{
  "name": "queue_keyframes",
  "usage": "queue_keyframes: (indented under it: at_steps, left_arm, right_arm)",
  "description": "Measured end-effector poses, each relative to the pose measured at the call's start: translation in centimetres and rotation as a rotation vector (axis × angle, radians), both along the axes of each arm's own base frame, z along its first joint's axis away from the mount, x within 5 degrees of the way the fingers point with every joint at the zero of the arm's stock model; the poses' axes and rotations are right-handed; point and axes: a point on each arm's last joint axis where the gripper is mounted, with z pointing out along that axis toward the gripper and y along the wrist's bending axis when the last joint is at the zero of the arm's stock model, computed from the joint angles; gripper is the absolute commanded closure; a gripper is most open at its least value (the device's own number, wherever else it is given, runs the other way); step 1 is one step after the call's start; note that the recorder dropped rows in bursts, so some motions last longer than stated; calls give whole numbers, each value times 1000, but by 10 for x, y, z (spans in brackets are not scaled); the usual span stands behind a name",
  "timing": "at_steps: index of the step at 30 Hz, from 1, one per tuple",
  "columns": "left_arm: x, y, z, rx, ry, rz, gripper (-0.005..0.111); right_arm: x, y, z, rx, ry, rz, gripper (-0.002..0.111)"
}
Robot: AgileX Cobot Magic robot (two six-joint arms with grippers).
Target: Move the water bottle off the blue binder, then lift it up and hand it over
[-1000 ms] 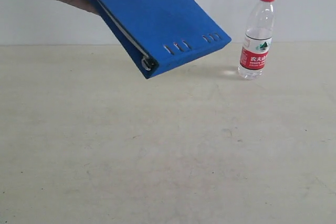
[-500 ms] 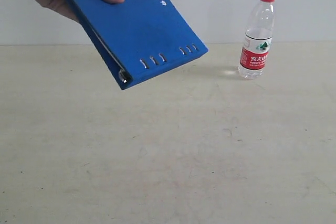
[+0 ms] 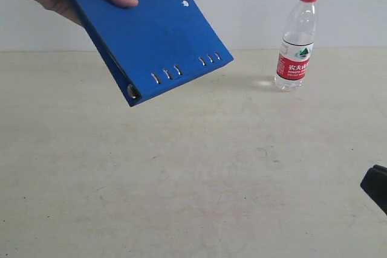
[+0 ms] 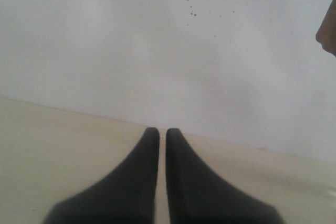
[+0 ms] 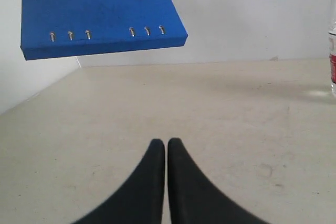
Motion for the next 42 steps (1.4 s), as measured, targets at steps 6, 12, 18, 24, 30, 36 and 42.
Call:
queue_keyframes:
  at_steps: [6,12,18,24,30,36,42]
  left_arm:
    - [0,0,0,0,0,0,102]
    - [0,0,0,0,0,2,102]
    - [0,0,-2,0,5,2,102]
    - [0,0,-2,0,5,2,102]
    - [0,0,-2,0,5,2,102]
    - [0,0,-2,0,5,2,102]
    - [0,0,-2,0,5,2,102]
  right_arm:
    - [0,0,0,13,10,2,109]
    - [-9,-4,16,142,-93,-33,109]
    - [-40,7,88,46,-466,80,109]
    - [-84,16,146,-174,-889,147,109]
    - [-99,12,171,-278,-1063,38,109]
    - [-79,-4,167,-267,-925,-187,109]
    - [-34,-32,113,-255,-425,-455,109]
